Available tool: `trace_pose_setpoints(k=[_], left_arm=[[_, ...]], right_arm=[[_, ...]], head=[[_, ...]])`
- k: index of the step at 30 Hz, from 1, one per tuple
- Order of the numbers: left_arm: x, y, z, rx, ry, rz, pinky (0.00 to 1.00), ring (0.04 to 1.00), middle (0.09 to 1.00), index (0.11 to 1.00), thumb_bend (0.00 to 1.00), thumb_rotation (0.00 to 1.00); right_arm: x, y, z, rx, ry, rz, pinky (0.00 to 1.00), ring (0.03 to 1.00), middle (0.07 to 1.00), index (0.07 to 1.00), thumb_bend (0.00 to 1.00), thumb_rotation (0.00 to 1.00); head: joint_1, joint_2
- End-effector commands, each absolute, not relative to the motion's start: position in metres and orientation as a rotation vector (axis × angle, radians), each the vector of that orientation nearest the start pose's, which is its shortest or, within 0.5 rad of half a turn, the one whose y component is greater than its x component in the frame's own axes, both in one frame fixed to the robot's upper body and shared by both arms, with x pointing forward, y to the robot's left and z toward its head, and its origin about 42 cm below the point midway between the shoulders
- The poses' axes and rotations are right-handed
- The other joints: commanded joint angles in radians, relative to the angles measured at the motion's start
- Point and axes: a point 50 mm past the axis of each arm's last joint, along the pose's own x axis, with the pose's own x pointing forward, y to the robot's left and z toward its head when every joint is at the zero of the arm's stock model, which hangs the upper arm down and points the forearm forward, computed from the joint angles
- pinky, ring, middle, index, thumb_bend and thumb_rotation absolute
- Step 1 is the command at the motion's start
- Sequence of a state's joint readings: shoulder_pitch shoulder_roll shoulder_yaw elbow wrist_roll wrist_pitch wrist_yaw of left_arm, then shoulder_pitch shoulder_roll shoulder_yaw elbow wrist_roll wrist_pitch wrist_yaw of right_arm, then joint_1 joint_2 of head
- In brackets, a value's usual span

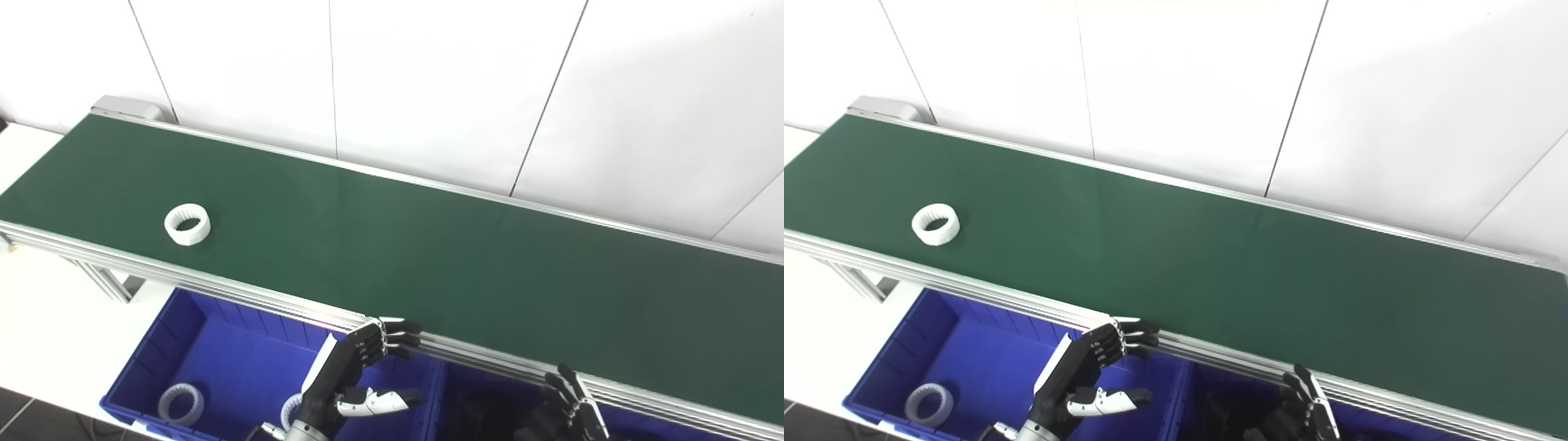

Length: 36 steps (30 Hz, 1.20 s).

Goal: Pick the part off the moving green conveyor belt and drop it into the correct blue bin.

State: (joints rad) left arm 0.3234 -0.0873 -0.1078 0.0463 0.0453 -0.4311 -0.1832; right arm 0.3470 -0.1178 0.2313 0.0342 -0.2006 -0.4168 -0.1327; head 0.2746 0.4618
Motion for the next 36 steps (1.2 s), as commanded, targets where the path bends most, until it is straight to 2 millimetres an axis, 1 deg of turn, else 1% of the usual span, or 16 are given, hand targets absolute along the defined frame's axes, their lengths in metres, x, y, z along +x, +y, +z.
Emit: trace_pose_setpoints(k=[1, 3, 8, 10, 11, 13, 16, 19, 23, 24, 26, 27, 30, 32, 33, 36], left_arm=[[0.177, 0.158, 0.066, -0.048, -0.200, -0.179, 0.62, 0.695, 0.733, 0.676, 0.86, 0.27], [0.183, 0.157, 0.076, -0.050, -0.238, -0.173, 0.62, 0.698, 0.737, 0.680, 0.86, 0.26], [0.200, 0.155, 0.101, -0.019, -0.348, -0.148, 0.62, 0.702, 0.728, 0.675, 0.84, 0.26], [0.208, 0.156, 0.111, 0.043, -0.400, -0.125, 0.61, 0.700, 0.732, 0.677, 0.83, 0.31], [0.213, 0.157, 0.116, 0.082, -0.428, -0.111, 0.62, 0.713, 0.743, 0.684, 0.84, 0.36], [0.220, 0.161, 0.124, 0.145, -0.473, -0.083, 0.63, 0.719, 0.748, 0.686, 0.84, 0.38], [0.230, 0.167, 0.133, 0.206, -0.511, -0.044, 0.68, 0.755, 0.768, 0.697, 0.83, 0.38], [0.237, 0.175, 0.141, 0.264, -0.504, -0.014, 0.71, 0.777, 0.783, 0.711, 0.83, 0.38], [0.246, 0.183, 0.148, 0.365, -0.473, 0.016, 0.76, 0.811, 0.805, 0.734, 0.84, 0.40], [0.248, 0.185, 0.149, 0.388, -0.464, 0.020, 0.78, 0.828, 0.822, 0.755, 0.82, 0.41], [0.254, 0.189, 0.151, 0.467, -0.429, 0.044, 0.80, 0.843, 0.850, 0.784, 0.81, 0.42], [0.257, 0.191, 0.151, 0.523, -0.408, 0.059, 0.80, 0.844, 0.852, 0.786, 0.81, 0.42], [0.263, 0.198, 0.151, 0.648, -0.357, 0.092, 0.81, 0.875, 0.902, 0.842, 0.78, 0.44], [0.268, 0.201, 0.151, 0.687, -0.331, 0.102, 0.81, 0.883, 0.916, 0.858, 0.78, 0.45], [0.271, 0.202, 0.151, 0.697, -0.318, 0.103, 0.81, 0.889, 0.929, 0.868, 0.77, 0.44], [0.279, 0.207, 0.149, 0.730, -0.297, 0.107, 0.80, 0.899, 0.951, 0.886, 0.77, 0.41]], right_arm=[[0.153, -0.203, 0.048, -0.226, -0.143, 0.110, 0.71, 0.785, 0.823, 0.878, 0.54, 0.38], [0.153, -0.202, 0.047, -0.227, -0.143, 0.105, 0.71, 0.779, 0.816, 0.871, 0.55, 0.37], [0.154, -0.201, 0.046, -0.219, -0.140, 0.102, 0.70, 0.775, 0.816, 0.867, 0.58, 0.33], [0.155, -0.201, 0.046, -0.222, -0.143, 0.102, 0.69, 0.767, 0.810, 0.862, 0.57, 0.32], [0.155, -0.201, 0.046, -0.225, -0.145, 0.102, 0.69, 0.765, 0.807, 0.861, 0.57, 0.32], [0.156, -0.200, 0.046, -0.223, -0.145, 0.100, 0.69, 0.764, 0.806, 0.860, 0.57, 0.32], [0.157, -0.198, 0.045, -0.214, -0.144, 0.098, 0.69, 0.769, 0.809, 0.862, 0.56, 0.29], [0.158, -0.198, 0.045, -0.213, -0.146, 0.097, 0.69, 0.768, 0.807, 0.860, 0.56, 0.28], [0.159, -0.197, 0.044, -0.213, -0.148, 0.098, 0.69, 0.773, 0.810, 0.864, 0.55, 0.28], [0.159, -0.197, 0.044, -0.211, -0.149, 0.098, 0.69, 0.772, 0.809, 0.863, 0.55, 0.27], [0.159, -0.197, 0.044, -0.219, -0.148, 0.100, 0.69, 0.769, 0.810, 0.863, 0.54, 0.26], [0.159, -0.197, 0.043, -0.221, -0.148, 0.101, 0.69, 0.769, 0.811, 0.863, 0.54, 0.26], [0.160, -0.197, 0.043, -0.223, -0.148, 0.100, 0.68, 0.763, 0.805, 0.859, 0.55, 0.27], [0.161, -0.197, 0.043, -0.225, -0.151, 0.101, 0.68, 0.762, 0.804, 0.858, 0.56, 0.27], [0.161, -0.198, 0.043, -0.230, -0.154, 0.102, 0.69, 0.767, 0.808, 0.861, 0.56, 0.29], [0.162, -0.199, 0.044, -0.229, -0.155, 0.103, 0.68, 0.764, 0.808, 0.860, 0.57, 0.30]], head=[[-0.003, -0.007], [-0.008, -0.022], [-0.010, -0.032], [-0.009, -0.032], [-0.007, -0.032], [-0.007, -0.034], [-0.006, -0.035], [-0.006, -0.037], [-0.008, -0.038], [-0.008, -0.038], [-0.012, -0.037], [-0.014, -0.038], [-0.013, -0.039], [-0.010, -0.039], [-0.010, -0.039], [-0.006, -0.043]])
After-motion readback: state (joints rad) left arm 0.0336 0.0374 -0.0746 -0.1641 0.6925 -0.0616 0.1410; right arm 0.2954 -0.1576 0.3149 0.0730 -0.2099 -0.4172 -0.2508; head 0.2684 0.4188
